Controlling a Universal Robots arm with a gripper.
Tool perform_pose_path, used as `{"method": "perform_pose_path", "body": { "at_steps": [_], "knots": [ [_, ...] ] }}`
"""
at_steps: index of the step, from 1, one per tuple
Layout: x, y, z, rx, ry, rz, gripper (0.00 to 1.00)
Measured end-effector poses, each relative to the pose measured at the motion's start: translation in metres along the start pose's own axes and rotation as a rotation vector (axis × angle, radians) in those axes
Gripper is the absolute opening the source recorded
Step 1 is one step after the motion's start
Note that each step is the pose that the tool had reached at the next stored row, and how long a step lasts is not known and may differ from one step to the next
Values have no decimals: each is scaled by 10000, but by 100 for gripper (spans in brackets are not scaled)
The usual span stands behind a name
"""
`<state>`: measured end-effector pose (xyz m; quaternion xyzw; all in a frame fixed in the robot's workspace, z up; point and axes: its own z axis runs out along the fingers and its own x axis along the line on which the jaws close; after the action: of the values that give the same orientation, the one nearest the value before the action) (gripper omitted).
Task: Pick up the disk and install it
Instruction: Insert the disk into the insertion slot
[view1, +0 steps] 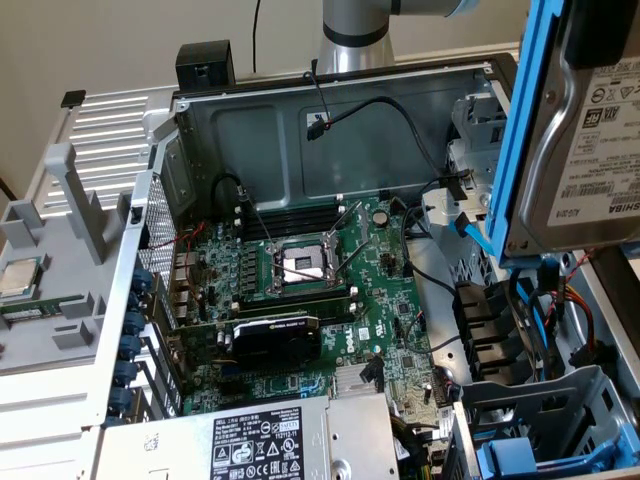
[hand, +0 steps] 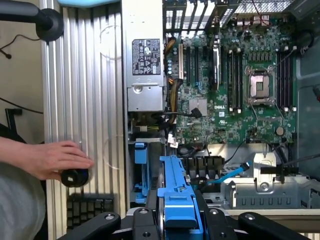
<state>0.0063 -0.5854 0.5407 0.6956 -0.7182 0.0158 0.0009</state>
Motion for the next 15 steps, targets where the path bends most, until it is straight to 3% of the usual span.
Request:
{"method": "perform_pose_path", "body": {
  "at_steps": [11,12,14,15],
  "knots": [
    [0,1,12,1,-16,-50,37],
    [0,1,14,0,-35,-50,37],
    [2,1,17,-2,-141,-43,37],
    [11,0,17,-2,-167,-31,37]
  ]
}}
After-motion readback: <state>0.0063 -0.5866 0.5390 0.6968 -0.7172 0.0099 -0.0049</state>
